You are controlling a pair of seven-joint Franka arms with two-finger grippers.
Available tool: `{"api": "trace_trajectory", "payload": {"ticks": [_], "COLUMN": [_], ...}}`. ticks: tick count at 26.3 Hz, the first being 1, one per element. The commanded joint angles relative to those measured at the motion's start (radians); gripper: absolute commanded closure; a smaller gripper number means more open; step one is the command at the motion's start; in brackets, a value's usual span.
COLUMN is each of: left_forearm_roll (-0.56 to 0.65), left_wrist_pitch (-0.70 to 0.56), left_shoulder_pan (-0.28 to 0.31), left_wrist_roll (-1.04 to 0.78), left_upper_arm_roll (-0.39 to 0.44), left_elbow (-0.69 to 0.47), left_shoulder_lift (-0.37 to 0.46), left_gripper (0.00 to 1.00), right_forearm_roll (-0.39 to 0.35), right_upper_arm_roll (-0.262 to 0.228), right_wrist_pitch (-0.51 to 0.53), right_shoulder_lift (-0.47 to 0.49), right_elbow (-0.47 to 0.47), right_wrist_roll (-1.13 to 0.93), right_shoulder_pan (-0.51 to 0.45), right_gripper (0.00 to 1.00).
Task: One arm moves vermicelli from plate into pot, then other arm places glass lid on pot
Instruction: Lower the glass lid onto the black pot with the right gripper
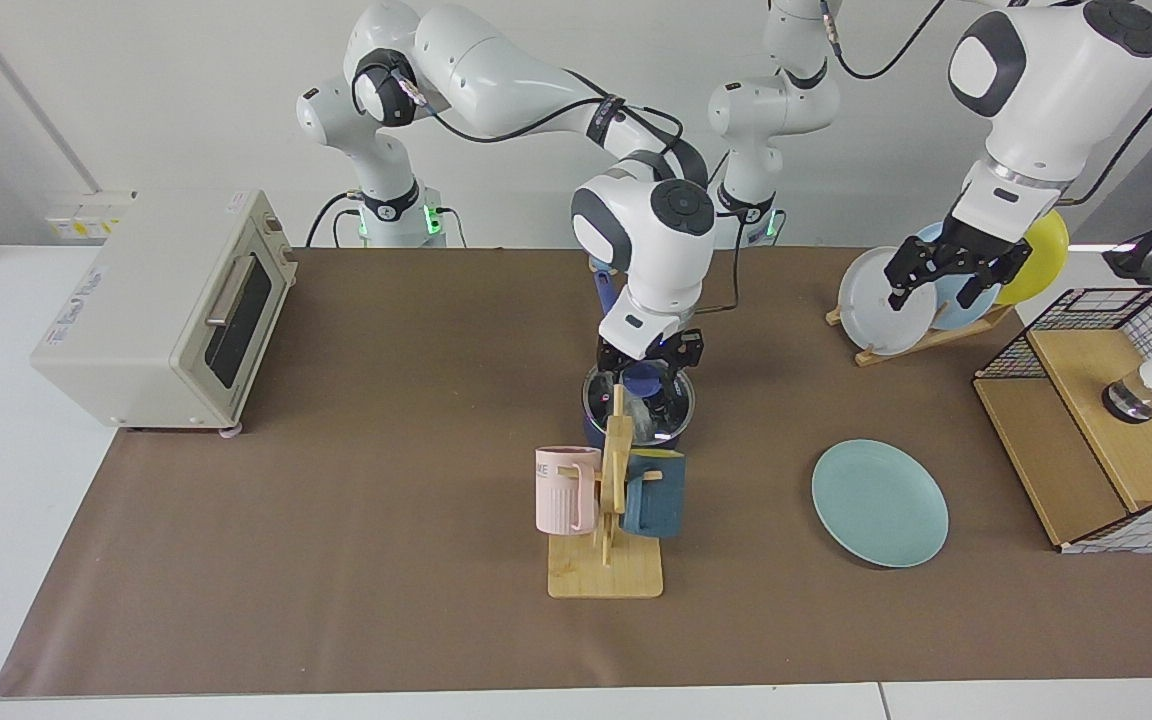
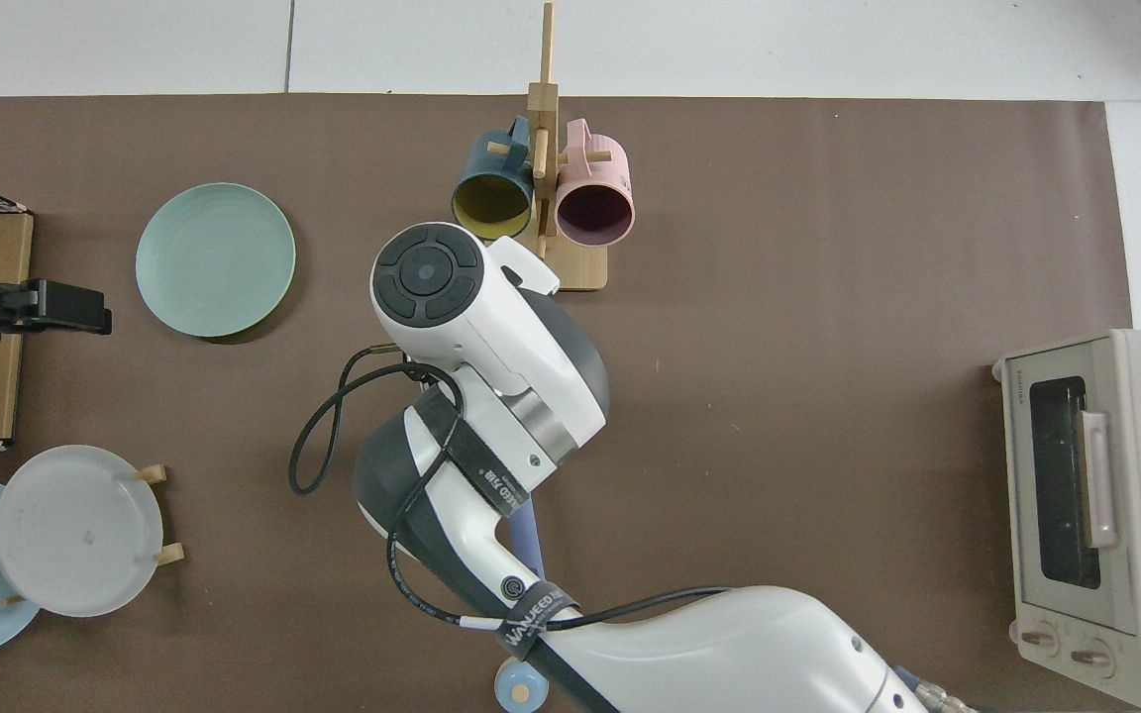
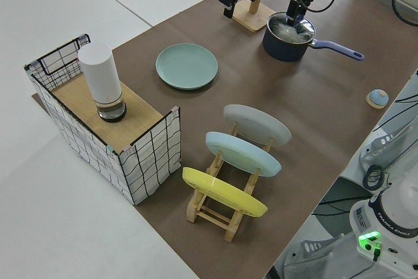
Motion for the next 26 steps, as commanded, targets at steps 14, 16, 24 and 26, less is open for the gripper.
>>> {"api": "trace_trajectory", "payload": {"ticks": [14,16,24,26], "left_forearm_roll": [0.016,0.016,0.016,0.016], "left_wrist_pitch": [-0.008,-0.008,-0.008,-0.008], "left_shoulder_pan": [0.01,0.01,0.01,0.01], "left_wrist_roll": [0.004,0.004,0.004,0.004], "left_upper_arm_roll": [-0.01,-0.01,-0.01,-0.01], "left_elbow": [-0.002,-0.003,-0.003,-0.002], "left_shoulder_lift": [-0.015,-0.015,-0.015,-0.015], "left_gripper": [0.0,0.0,0.0,0.0], "right_forearm_roll": [0.0,-0.003,-0.092,-0.09], "right_upper_arm_roll": [-0.019,-0.019,-0.019,-0.017], "right_wrist_pitch": [-0.136,-0.137,-0.132,-0.123], "right_shoulder_lift": [-0.249,-0.322,-0.531,-0.573], "right_elbow": [-0.067,-0.143,-0.393,-0.444], "right_wrist_roll": [-0.031,-0.054,-0.185,-0.26], "right_shoulder_pan": [-0.109,-0.146,-0.312,-0.364], "right_gripper": [0.0,0.0,0.0,0.0]}}
